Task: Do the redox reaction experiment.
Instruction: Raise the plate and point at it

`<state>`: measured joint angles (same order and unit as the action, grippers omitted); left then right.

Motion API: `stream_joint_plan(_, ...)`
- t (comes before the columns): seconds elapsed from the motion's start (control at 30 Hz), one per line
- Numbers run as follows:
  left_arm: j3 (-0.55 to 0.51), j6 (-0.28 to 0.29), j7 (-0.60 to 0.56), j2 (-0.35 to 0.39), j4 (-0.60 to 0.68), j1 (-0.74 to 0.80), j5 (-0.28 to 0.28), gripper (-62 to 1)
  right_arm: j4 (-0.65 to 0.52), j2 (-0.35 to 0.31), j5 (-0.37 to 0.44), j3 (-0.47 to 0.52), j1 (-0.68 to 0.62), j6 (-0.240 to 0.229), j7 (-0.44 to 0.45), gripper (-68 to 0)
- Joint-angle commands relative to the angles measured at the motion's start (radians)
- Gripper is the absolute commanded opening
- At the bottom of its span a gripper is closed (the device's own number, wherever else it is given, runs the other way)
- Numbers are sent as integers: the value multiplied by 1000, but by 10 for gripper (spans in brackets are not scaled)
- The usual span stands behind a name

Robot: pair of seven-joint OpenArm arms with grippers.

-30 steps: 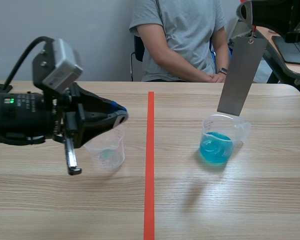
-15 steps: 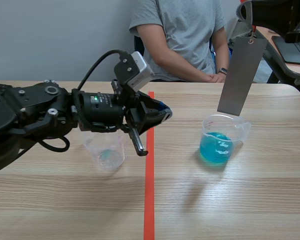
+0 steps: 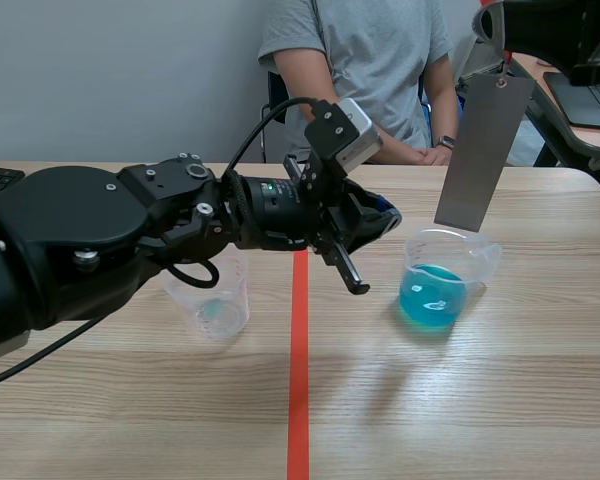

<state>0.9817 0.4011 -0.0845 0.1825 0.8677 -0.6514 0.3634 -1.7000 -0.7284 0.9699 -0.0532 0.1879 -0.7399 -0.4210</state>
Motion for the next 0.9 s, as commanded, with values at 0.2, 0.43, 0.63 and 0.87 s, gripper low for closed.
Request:
stream_joint_plan(0.2, -5, 1, -43, -77, -49, -20, -31, -560, -11, -14, 10, 23, 23, -6, 15, -660)
stream_joint_plan(0.43, -5, -44, -54, -105, -71, -20, -35, -560, -11, -14, 10, 23, 23, -6, 15, -660)
stream_joint_plan(0.63, -5, -51, -56, -104, -71, -20, -35, -560, -11, -14, 10, 23, 23, -6, 15, -660)
stream_joint_plan(0.87, -5, -58, -56, -104, -71, -20, -36, -560, -11, -14, 10, 23, 23, -6, 15, -660)
